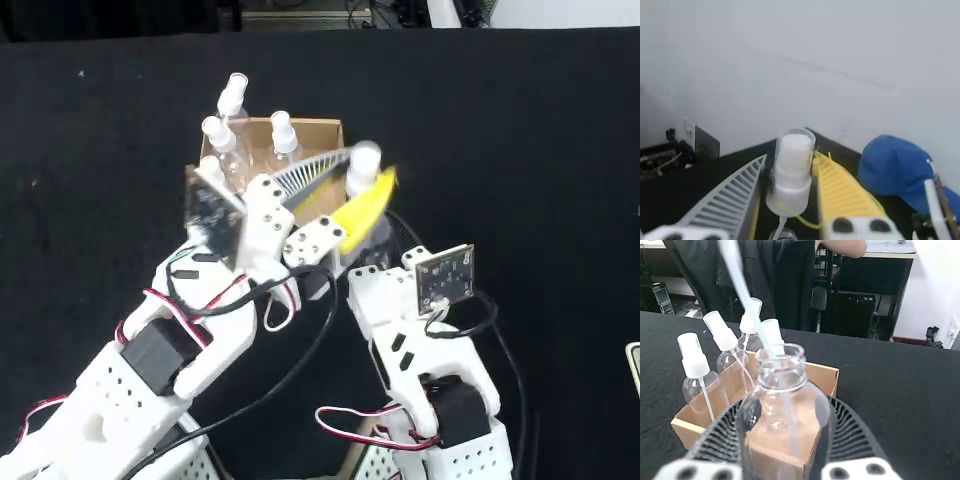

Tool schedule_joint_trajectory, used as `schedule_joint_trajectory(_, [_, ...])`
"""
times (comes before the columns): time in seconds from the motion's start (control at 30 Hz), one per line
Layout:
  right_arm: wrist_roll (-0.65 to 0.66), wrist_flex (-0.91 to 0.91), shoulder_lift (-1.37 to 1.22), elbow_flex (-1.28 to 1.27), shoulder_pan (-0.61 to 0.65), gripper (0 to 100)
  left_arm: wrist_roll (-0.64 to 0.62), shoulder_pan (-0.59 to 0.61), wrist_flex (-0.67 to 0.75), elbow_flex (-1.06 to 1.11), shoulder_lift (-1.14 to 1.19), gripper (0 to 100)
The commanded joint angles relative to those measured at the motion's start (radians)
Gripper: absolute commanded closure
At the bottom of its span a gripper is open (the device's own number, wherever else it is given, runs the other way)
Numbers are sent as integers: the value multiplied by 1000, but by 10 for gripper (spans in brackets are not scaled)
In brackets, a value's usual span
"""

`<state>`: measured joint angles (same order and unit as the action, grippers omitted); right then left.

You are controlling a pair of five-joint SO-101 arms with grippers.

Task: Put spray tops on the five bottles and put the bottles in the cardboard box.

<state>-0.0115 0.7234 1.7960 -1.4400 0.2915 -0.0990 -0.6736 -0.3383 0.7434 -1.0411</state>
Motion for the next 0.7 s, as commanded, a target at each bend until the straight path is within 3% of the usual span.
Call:
schedule_joint_trajectory(0.0, [-5,-9,99,48,8,988,-2,-2,-183,-111,-21,798])
schedule_joint_trajectory(0.2, [-5,-12,99,45,8,988,2,82,-397,-331,-21,798])
schedule_joint_trajectory(0.37, [3,-26,99,53,8,986,2,378,-582,-444,-21,798])
schedule_joint_trajectory(0.57, [-5,-437,84,-68,9,988,0,829,-689,-364,-21,798])
schedule_joint_trajectory(0.67, [-5,-678,25,-176,12,988,-8,986,-681,-249,-18,798])
